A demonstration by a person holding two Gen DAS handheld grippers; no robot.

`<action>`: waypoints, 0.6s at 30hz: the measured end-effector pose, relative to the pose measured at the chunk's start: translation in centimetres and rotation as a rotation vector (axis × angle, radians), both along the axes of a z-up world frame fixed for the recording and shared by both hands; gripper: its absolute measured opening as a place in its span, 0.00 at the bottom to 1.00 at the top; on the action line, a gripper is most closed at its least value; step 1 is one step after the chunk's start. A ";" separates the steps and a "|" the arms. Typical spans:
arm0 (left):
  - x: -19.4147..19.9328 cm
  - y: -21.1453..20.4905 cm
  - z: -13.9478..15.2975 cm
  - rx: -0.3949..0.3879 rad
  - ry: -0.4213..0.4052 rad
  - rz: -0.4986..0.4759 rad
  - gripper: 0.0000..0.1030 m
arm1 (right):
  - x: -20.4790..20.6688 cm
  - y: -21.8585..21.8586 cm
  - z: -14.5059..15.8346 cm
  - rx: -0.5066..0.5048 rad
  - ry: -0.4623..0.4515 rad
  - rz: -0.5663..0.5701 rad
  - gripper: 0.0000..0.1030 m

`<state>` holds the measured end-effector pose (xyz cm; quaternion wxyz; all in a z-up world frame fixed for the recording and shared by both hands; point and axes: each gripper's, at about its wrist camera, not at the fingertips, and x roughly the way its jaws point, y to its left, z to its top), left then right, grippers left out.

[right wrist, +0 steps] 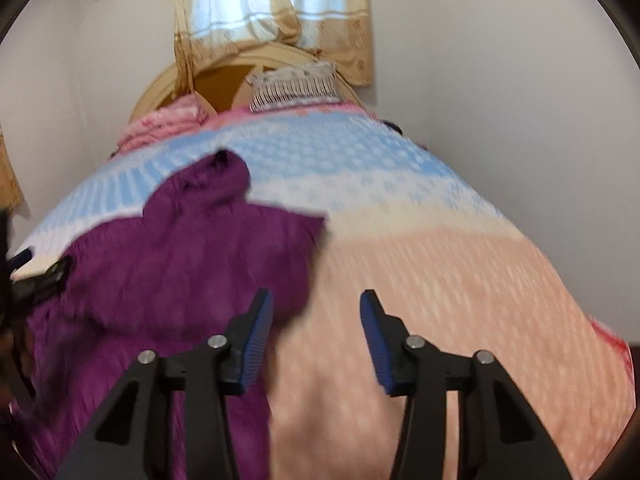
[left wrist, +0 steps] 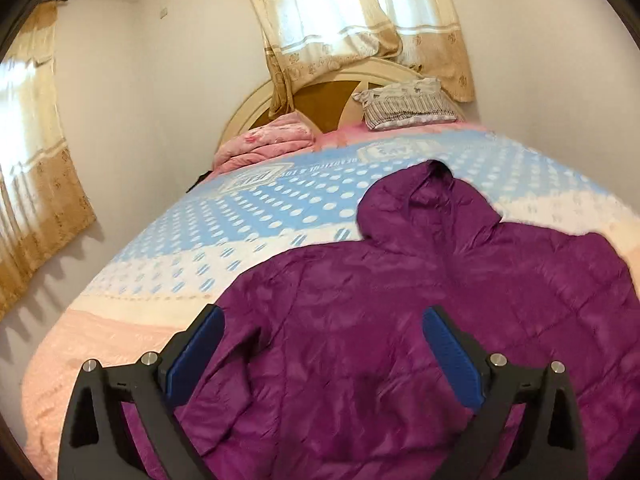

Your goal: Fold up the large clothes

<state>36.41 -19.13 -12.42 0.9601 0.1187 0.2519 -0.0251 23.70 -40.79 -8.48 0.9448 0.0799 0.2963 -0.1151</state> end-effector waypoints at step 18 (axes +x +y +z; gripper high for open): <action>5.6 -3.3 -8.8 0.135 0.250 0.073 0.97 | 12.2 1.9 -11.0 0.027 0.245 0.111 0.37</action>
